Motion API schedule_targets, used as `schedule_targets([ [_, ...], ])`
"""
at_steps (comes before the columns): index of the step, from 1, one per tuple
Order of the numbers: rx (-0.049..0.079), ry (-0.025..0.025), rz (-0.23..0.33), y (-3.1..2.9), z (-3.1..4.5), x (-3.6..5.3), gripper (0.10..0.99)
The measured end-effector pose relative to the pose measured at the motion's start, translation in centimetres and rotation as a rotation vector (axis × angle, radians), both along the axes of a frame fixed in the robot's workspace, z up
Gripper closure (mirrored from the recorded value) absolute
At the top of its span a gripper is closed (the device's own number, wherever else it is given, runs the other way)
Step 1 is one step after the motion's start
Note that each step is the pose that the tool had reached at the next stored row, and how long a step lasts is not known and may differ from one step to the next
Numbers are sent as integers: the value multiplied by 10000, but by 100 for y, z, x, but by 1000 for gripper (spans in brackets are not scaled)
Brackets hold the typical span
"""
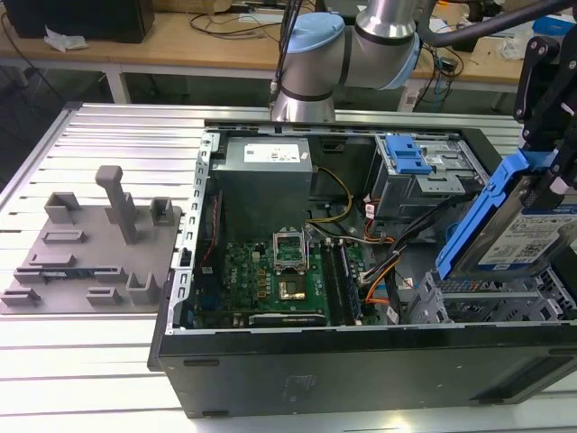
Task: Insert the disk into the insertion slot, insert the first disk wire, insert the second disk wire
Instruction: 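Insert the disk into the insertion slot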
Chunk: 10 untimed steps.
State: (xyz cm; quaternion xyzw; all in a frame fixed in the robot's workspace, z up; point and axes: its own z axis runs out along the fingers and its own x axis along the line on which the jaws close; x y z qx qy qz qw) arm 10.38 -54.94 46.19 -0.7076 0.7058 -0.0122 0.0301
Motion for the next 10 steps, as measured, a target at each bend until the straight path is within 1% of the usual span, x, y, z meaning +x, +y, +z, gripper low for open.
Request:
schedule_targets([
  [4, 1, 0, -31, -27, -21, 0, 718],
  [10, -2, 3, -45, -28, -54, 0, 718],
])
